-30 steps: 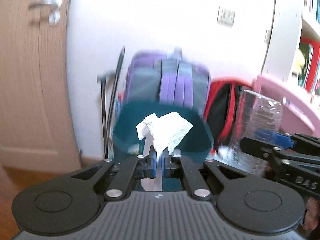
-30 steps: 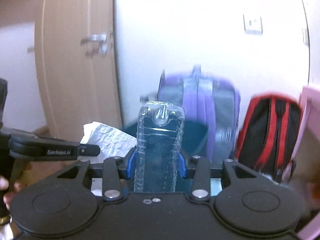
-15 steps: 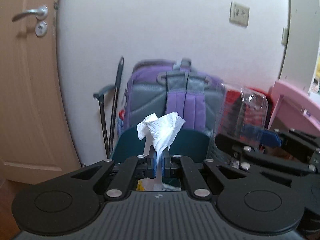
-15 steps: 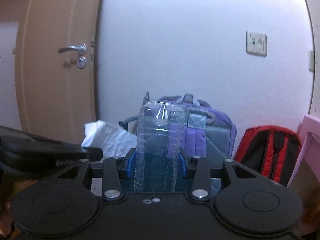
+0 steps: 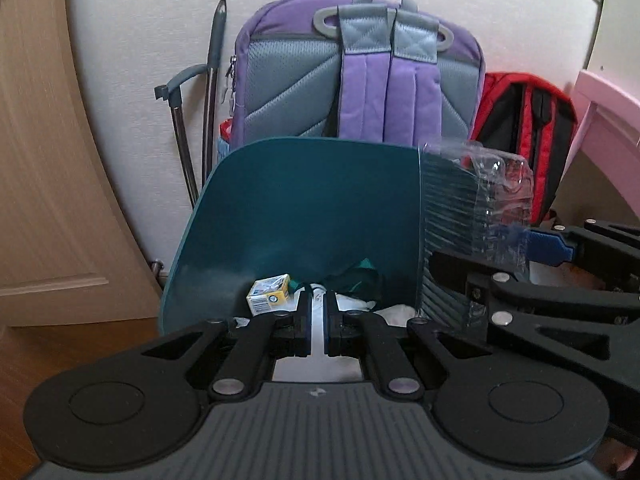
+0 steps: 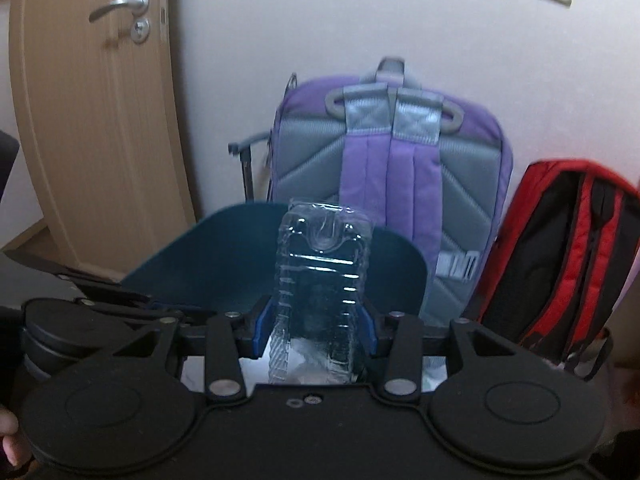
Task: Collect trash
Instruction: 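Open both tools to drop the tissue and tray into the bin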
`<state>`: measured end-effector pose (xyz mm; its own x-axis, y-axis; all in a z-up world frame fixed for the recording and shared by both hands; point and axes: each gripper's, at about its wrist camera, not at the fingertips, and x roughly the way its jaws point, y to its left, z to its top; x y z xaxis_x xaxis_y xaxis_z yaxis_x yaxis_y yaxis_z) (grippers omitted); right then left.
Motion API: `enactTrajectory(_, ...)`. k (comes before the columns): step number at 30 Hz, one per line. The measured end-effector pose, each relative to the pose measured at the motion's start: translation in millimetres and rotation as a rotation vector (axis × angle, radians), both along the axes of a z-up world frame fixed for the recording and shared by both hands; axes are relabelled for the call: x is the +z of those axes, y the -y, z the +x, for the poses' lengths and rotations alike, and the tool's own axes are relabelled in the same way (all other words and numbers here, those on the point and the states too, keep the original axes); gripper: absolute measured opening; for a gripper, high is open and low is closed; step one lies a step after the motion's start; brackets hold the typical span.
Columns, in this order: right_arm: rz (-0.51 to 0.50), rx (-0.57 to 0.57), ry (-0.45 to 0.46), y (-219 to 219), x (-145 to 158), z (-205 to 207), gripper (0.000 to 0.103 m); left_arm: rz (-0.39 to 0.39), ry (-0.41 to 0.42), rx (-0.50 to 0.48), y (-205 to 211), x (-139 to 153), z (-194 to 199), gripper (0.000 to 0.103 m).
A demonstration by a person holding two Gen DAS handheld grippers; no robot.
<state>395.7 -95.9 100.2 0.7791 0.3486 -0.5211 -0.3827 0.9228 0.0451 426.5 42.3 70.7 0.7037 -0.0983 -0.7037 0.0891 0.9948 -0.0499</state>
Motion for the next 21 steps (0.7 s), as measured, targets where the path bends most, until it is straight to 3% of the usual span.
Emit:
enactTrajectory(12,0.023,-0.022,-0.080,9.0,-2.0,-5.7,0.051,-0.006,-0.029,0.002,3.1,0.3,-13.5,0.016)
enactTrajectory(15,0.031,-0.042,-0.068,14.8,5.9,-12.0,0.051,0.005,-0.004,0.006,6.1,7.6,-25.1,0.048)
enactTrajectory(16,0.035,-0.046,-0.061,17.0,9.1,-14.2,0.051,0.005,0.011,0.013,6.4,10.9,-30.4,0.068)
enactTrajectory(17,0.038,-0.048,-0.054,19.4,12.7,-17.7,0.052,0.004,0.026,0.017,6.6,13.8,-34.7,0.074)
enactTrajectory(21,0.047,-0.045,-0.024,28.4,26.0,-36.4,0.052,-0.018,0.048,0.018,6.9,24.9,-53.1,0.074)
